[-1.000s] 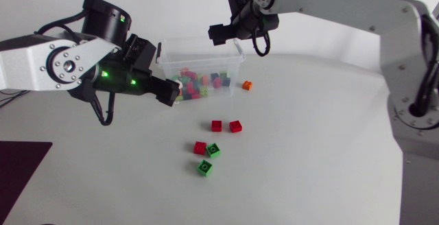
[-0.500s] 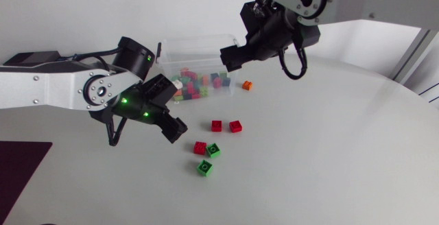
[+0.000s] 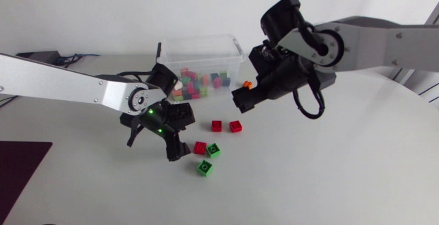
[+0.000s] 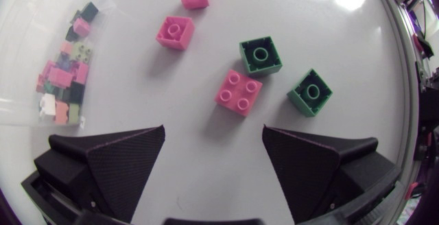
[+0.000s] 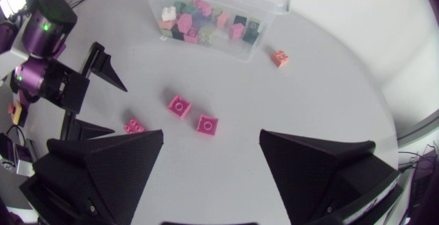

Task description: Place the duplo bricks in the container

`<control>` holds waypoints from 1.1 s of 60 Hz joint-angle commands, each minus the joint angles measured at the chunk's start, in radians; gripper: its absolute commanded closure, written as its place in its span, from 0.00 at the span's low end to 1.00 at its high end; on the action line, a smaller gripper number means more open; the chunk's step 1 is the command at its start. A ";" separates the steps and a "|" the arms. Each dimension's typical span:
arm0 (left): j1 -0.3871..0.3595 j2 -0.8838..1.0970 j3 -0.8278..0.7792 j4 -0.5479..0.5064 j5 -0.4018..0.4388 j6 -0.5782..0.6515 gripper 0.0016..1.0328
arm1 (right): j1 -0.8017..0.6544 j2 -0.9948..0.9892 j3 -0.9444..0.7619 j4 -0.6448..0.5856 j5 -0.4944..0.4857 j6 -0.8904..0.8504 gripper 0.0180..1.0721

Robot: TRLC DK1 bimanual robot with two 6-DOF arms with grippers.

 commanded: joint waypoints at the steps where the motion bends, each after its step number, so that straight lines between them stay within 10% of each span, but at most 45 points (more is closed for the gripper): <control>1: -0.006 0.033 0.046 -0.015 0.023 0.096 0.04 | -0.009 -0.019 -0.059 0.027 -0.010 -0.016 0.04; 43: -0.042 0.208 0.224 -0.209 0.126 0.293 0.14 | -0.050 0.025 -0.172 0.128 -0.043 -0.006 0.04; 50: -0.048 0.229 0.246 -0.229 0.126 0.292 0.29 | -0.048 0.068 -0.165 0.153 -0.040 0.011 0.04; 62: -0.045 0.252 0.270 -0.268 0.127 0.293 0.82 | -0.045 0.172 -0.126 0.185 -0.030 0.020 0.04; 66: -0.042 0.257 0.270 -0.271 0.127 0.287 0.83 | -0.044 0.195 -0.114 0.194 -0.029 0.030 0.04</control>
